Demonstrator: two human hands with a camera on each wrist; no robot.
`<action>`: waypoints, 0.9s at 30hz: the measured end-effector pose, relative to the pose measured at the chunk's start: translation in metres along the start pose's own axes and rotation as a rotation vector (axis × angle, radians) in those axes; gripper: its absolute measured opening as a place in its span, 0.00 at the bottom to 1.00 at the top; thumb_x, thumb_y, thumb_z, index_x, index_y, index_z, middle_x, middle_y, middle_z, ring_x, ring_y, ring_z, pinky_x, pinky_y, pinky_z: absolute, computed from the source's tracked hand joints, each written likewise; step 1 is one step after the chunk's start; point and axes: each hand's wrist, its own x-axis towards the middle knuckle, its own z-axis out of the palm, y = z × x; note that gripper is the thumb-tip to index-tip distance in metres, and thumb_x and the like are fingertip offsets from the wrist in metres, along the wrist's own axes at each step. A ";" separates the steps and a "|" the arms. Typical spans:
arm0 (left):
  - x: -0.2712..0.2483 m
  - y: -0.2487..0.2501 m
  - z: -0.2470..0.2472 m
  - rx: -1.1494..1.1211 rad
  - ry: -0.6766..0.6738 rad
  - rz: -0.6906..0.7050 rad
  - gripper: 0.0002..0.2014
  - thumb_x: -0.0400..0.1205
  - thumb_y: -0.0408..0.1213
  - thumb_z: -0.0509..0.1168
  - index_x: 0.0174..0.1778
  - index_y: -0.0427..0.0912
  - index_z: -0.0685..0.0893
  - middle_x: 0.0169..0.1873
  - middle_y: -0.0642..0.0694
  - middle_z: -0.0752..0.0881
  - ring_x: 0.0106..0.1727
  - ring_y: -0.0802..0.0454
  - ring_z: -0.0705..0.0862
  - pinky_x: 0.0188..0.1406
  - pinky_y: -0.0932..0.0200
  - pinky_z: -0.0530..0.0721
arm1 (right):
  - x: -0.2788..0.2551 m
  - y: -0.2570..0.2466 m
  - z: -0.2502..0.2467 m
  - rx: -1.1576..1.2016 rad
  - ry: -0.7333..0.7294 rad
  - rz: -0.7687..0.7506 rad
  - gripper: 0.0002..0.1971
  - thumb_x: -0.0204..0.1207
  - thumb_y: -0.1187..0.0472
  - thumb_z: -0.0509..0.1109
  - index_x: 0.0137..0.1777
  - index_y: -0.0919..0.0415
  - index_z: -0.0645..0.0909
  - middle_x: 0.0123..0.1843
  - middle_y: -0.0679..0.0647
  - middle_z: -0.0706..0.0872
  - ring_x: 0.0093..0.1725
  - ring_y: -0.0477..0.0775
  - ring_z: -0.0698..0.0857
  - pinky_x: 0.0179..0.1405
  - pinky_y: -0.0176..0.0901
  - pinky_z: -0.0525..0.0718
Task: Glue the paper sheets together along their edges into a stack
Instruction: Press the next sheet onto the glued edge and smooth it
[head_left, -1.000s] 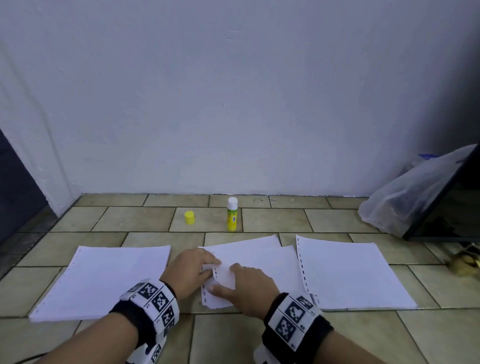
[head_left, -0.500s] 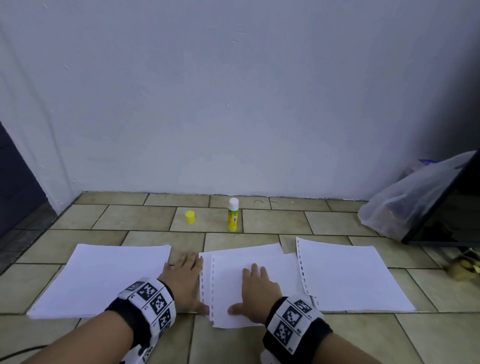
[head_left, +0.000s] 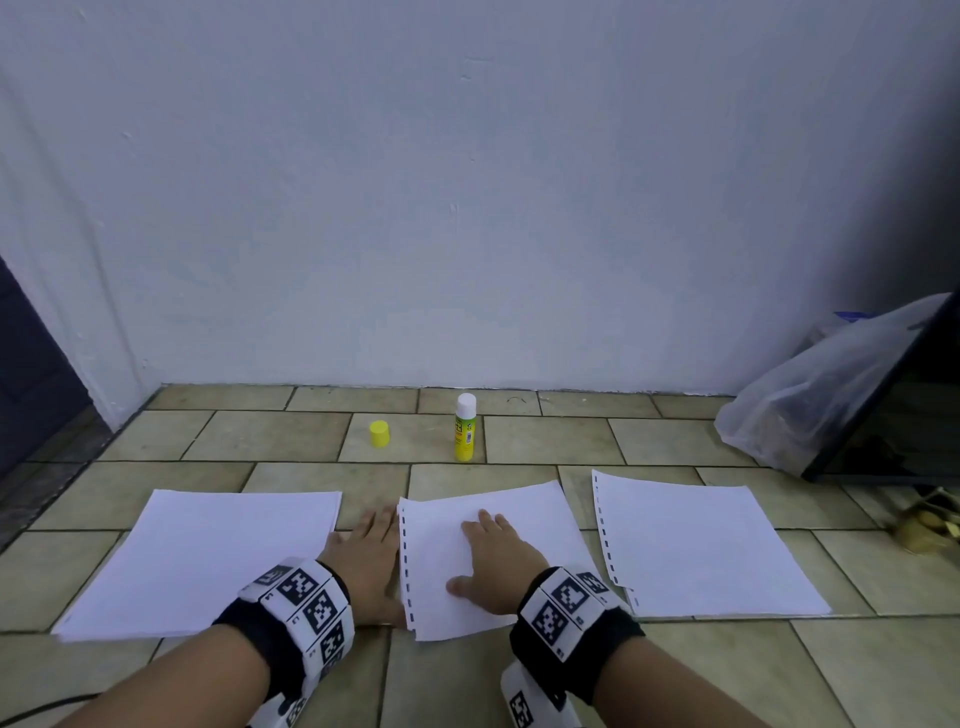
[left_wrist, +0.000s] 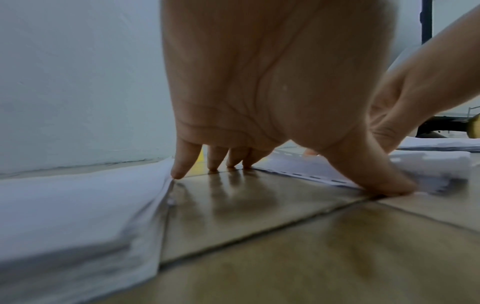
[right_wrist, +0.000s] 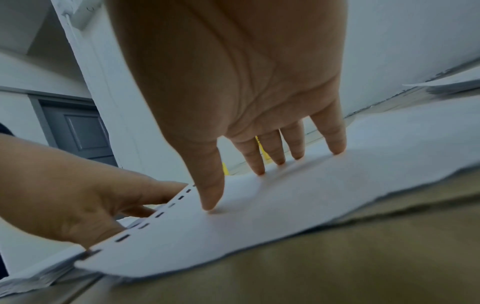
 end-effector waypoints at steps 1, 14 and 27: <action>0.000 0.000 0.000 -0.008 0.004 0.003 0.58 0.75 0.64 0.67 0.84 0.43 0.33 0.84 0.45 0.33 0.85 0.46 0.36 0.80 0.38 0.54 | 0.001 0.001 0.000 0.005 0.003 0.003 0.41 0.79 0.44 0.66 0.84 0.59 0.50 0.86 0.55 0.46 0.85 0.56 0.46 0.81 0.60 0.56; 0.001 -0.005 0.003 -0.056 -0.045 -0.004 0.63 0.72 0.63 0.70 0.82 0.37 0.29 0.83 0.43 0.33 0.85 0.46 0.36 0.84 0.44 0.51 | 0.003 0.001 0.002 0.025 0.024 -0.009 0.50 0.72 0.45 0.75 0.84 0.50 0.44 0.86 0.56 0.48 0.85 0.59 0.47 0.80 0.64 0.58; 0.000 -0.001 0.003 -0.037 -0.061 -0.043 0.62 0.74 0.62 0.69 0.82 0.36 0.29 0.83 0.43 0.32 0.84 0.46 0.34 0.84 0.44 0.49 | 0.002 -0.003 0.001 -0.088 -0.026 0.031 0.43 0.76 0.43 0.69 0.84 0.46 0.47 0.86 0.60 0.43 0.84 0.63 0.44 0.79 0.66 0.59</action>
